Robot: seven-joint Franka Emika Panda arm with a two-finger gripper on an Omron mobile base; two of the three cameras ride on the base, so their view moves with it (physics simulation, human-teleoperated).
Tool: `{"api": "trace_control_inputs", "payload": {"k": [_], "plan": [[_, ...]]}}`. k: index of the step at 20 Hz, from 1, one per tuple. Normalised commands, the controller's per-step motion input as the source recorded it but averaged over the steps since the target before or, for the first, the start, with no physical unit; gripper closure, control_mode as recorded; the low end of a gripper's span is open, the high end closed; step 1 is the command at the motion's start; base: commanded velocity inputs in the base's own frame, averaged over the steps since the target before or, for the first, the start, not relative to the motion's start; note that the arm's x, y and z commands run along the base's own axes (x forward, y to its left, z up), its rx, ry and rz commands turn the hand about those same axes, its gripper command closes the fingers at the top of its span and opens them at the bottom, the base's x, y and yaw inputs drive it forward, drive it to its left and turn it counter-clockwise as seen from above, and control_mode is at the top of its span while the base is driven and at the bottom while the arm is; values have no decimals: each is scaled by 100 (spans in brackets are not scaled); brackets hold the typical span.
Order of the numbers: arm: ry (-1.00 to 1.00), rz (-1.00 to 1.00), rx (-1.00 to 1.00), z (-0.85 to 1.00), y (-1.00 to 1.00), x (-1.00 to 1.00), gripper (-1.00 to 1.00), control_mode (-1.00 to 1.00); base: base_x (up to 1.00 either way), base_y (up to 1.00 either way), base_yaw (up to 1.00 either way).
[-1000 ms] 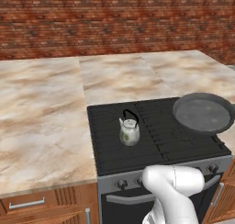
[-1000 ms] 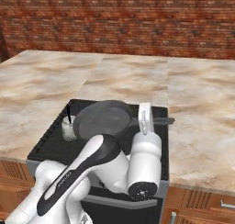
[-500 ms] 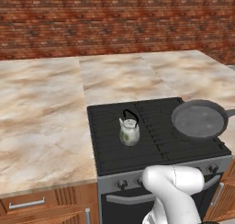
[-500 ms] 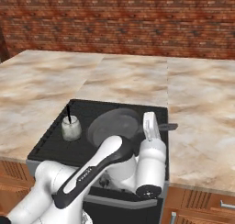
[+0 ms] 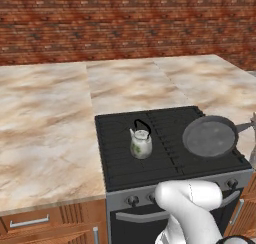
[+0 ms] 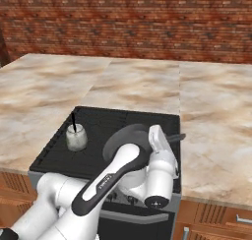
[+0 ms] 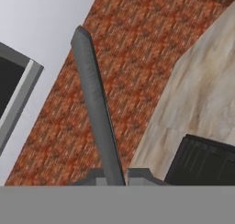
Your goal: Pick the pan from the cabinet and place it on the stove. Then turn on the stove burner for the pan.
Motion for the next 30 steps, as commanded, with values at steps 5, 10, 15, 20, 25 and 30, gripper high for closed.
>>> {"api": "trace_control_inputs", "payload": {"k": [5,10,15,20,25,30], "plan": [[0,0,-9,-29,0,25,100,-100,0,0,0],[0,-3,-8,-21,0,28,100,-100,0,0,0],[1,-3,-7,-25,0,20,100,-100,0,0,0],[0,-3,-4,-17,-1,15,100,-100,0,0,0],[0,-3,-3,-18,-3,25,100,-100,0,0,0],[0,-2,-5,-11,-12,13,100,-100,0,0,0]]}}
